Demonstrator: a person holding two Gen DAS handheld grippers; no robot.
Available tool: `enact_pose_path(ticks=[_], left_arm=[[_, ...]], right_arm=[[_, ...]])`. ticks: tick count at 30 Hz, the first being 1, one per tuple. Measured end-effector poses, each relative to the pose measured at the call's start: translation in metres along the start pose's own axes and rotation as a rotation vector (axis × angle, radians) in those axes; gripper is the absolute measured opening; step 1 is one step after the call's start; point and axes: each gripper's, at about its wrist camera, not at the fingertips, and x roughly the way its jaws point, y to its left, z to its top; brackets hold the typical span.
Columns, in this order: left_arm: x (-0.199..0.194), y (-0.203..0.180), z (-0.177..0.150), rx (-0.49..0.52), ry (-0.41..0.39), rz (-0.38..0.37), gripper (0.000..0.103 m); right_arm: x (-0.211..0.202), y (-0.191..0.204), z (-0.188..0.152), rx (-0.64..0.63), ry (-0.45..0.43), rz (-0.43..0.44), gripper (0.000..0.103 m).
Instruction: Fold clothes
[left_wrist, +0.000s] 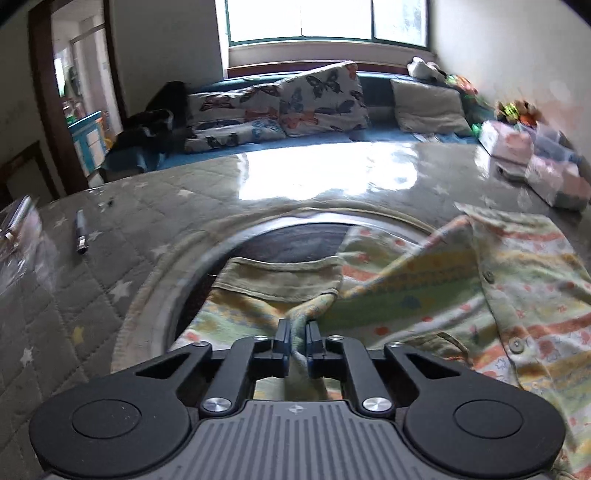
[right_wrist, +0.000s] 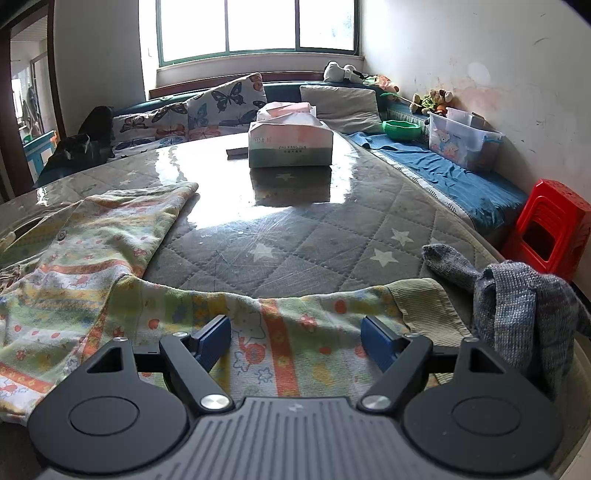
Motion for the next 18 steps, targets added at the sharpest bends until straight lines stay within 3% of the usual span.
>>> enact_pose_path(ticks=[9,14,18], left_arm=[[-0.055,0.069,-0.004,-0.206,-0.117,0.059,0.004],[-0.086,0.118,-0.028,-0.325,-0.143,0.151,0.004],[-0.094,0.139,-0.054,-0.373,-0.110,0.196,0.004]], right_arm=[[0.000,0.001,0.001,-0.001,0.001,-0.004,0.080],[-0.001,0.002,0.001,-0.005,0.001,-0.005,0.080],[-0.003,0.006,0.002,-0.015,0.001,-0.001,0.079]])
